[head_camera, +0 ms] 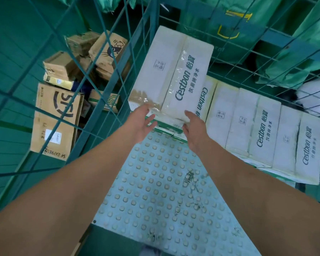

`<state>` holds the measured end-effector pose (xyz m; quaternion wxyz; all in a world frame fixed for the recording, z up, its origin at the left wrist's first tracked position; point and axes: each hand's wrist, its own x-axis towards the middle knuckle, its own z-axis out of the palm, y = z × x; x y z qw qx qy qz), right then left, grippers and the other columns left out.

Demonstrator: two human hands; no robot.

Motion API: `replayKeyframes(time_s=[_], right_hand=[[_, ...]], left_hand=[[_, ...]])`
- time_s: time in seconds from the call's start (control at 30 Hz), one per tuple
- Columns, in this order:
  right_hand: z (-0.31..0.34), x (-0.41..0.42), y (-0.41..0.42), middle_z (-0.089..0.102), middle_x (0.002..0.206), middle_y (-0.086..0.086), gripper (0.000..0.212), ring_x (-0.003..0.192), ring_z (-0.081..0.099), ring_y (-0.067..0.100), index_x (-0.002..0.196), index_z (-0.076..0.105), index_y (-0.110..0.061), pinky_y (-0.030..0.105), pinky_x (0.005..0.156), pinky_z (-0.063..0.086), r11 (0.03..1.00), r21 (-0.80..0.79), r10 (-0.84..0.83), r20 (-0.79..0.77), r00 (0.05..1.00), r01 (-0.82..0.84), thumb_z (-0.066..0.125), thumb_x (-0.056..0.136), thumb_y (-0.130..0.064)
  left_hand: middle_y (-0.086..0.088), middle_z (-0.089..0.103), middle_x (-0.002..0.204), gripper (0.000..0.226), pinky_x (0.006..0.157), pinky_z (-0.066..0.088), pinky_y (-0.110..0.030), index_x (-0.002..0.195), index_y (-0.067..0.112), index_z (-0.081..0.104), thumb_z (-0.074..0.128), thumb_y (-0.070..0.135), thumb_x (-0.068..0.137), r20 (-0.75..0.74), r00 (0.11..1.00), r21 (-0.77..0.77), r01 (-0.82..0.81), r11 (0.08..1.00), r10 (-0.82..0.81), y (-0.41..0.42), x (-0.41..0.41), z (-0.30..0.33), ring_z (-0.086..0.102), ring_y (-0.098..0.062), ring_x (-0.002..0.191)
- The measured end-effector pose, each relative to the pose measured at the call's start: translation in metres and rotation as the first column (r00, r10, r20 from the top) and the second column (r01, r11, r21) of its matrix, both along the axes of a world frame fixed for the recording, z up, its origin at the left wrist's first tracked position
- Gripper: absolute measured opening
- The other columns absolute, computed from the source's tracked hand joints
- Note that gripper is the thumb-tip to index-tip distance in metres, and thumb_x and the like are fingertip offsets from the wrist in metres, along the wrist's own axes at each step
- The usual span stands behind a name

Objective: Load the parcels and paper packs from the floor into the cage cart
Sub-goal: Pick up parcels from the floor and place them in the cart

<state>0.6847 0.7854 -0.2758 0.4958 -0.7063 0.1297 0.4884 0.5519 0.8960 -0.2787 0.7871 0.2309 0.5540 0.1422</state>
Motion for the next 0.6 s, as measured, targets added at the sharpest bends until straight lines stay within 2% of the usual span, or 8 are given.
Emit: replayKeyframes(time_s=[0.07,0.13,0.17,0.23,0.3,0.37,0.47,0.6], right_hand=[[-0.001,0.003,0.003,0.049,0.148,0.002,0.005,0.134,0.052,0.026,0.103,0.064,-0.027,0.042,0.124,0.027,0.999,0.039,-0.022,-0.017,1.000,0.023,0.063,0.101,-0.031],[0.000,0.002,0.002,0.053,0.128,-0.010,0.011,0.131,0.054,0.019,0.092,0.058,-0.028,0.039,0.125,0.024,0.998,0.055,-0.034,-0.035,0.999,0.036,0.060,0.103,-0.029],[-0.001,0.002,0.000,0.055,0.121,-0.012,0.009,0.125,0.056,0.015,0.094,0.058,-0.026,0.038,0.125,0.024,0.997,0.060,-0.041,-0.039,0.998,0.043,0.060,0.103,-0.027],[0.002,-0.001,-0.006,0.055,0.121,-0.006,0.007,0.114,0.054,0.013,0.108,0.058,-0.023,0.037,0.123,0.028,0.997,0.070,-0.029,-0.038,0.999,0.031,0.060,0.103,-0.027],[0.004,-0.005,-0.013,0.049,0.123,-0.005,0.013,0.119,0.051,0.014,0.115,0.056,-0.022,0.033,0.118,0.035,0.997,0.069,-0.015,-0.040,0.999,0.018,0.059,0.103,-0.027],[0.008,-0.011,-0.022,0.050,0.116,-0.007,0.015,0.123,0.051,0.016,0.116,0.055,-0.021,0.030,0.113,0.041,0.998,0.064,0.000,-0.038,0.999,0.003,0.058,0.103,-0.027],[0.015,-0.024,-0.038,0.052,0.106,-0.009,0.022,0.118,0.054,0.018,0.123,0.054,-0.022,0.036,0.116,0.040,0.999,0.044,0.015,-0.046,0.999,-0.013,0.059,0.103,-0.030],[0.034,-0.051,-0.066,0.058,0.114,-0.004,0.028,0.110,0.060,0.015,0.127,0.058,-0.023,0.037,0.113,0.044,0.996,0.036,0.082,-0.073,0.994,-0.080,0.060,0.101,-0.034]], left_hand=[[0.002,0.042,0.154,0.043,0.110,0.050,-0.041,0.149,0.022,0.044,0.052,0.026,0.107,0.016,1.000,0.014,0.012,1.000,-0.012,0.006,0.004,0.001,0.055,-0.018,0.129],[0.004,0.037,0.160,0.048,0.109,0.051,-0.040,0.154,0.021,0.041,0.052,0.027,0.108,0.027,0.999,0.009,0.031,0.999,-0.032,0.005,0.003,-0.001,0.054,-0.017,0.131],[0.004,0.037,0.160,0.049,0.108,0.052,-0.039,0.154,0.021,0.041,0.053,0.027,0.107,0.032,0.998,0.006,0.050,0.999,-0.050,0.002,0.002,-0.002,0.053,-0.017,0.131],[0.004,0.042,0.155,0.054,0.104,0.054,-0.038,0.155,0.022,0.040,0.058,0.028,0.105,0.033,0.997,0.006,0.075,0.997,-0.075,-0.007,-0.003,-0.004,0.054,-0.016,0.130],[0.007,0.048,0.145,0.056,0.102,0.055,-0.037,0.155,0.024,0.040,0.062,0.029,0.104,0.020,0.997,0.001,0.081,0.997,-0.081,-0.019,-0.009,-0.006,0.056,-0.015,0.127],[0.008,0.051,0.138,0.055,0.106,0.053,-0.039,0.154,0.023,0.042,0.062,0.028,0.103,0.014,0.998,-0.003,0.068,0.998,-0.068,-0.032,-0.017,-0.006,0.057,-0.014,0.126],[0.007,0.052,0.139,0.053,0.108,0.051,-0.040,0.153,0.022,0.042,0.061,0.026,0.104,0.014,0.999,-0.007,0.044,0.999,-0.044,-0.052,-0.029,0.000,0.056,-0.017,0.129],[0.004,0.050,0.150,0.051,0.106,0.051,-0.039,0.153,0.022,0.040,0.060,0.026,0.105,0.025,1.000,-0.006,-0.002,1.000,0.002,-0.087,-0.052,0.019,0.055,-0.020,0.132]])
